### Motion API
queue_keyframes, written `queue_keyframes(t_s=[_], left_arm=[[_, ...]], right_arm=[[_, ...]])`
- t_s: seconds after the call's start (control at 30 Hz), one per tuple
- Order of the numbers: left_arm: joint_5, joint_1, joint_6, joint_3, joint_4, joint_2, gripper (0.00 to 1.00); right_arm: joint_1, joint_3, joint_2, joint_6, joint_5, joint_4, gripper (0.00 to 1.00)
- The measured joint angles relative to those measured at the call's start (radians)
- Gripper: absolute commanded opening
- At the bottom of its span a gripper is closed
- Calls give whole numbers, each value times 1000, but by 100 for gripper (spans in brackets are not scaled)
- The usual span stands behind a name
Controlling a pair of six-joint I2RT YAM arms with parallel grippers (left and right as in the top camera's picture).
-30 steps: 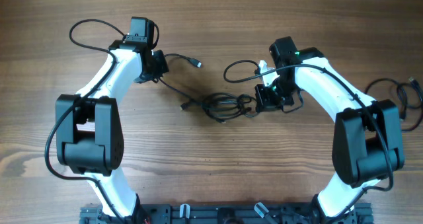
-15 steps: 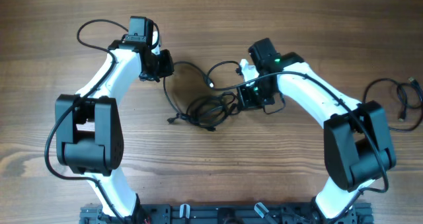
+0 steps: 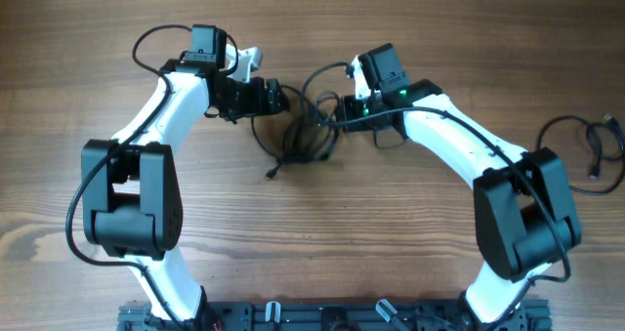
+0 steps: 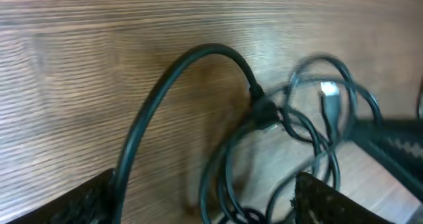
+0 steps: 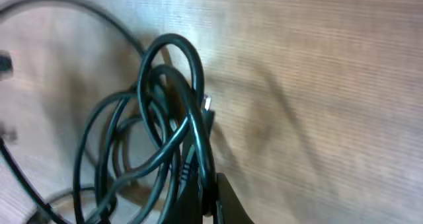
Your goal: Untangle cables
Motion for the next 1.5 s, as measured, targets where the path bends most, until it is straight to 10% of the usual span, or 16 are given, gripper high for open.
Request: queue_keyframes(t_s=[0.4, 0.67, 1.0, 1.5], left_arm=[[107, 4, 99, 0, -9, 0, 93], [104, 6, 93, 0, 2, 0, 100], [13, 113, -112, 0, 8, 0, 100], [0, 146, -196, 0, 5, 0, 83]], right_arm=[[-31, 0, 118, 95, 0, 80, 7], [-112, 53, 118, 86, -193, -85, 67], [-55, 117, 42, 75, -280, -255, 67], [173, 98, 42, 164, -183, -146, 26]])
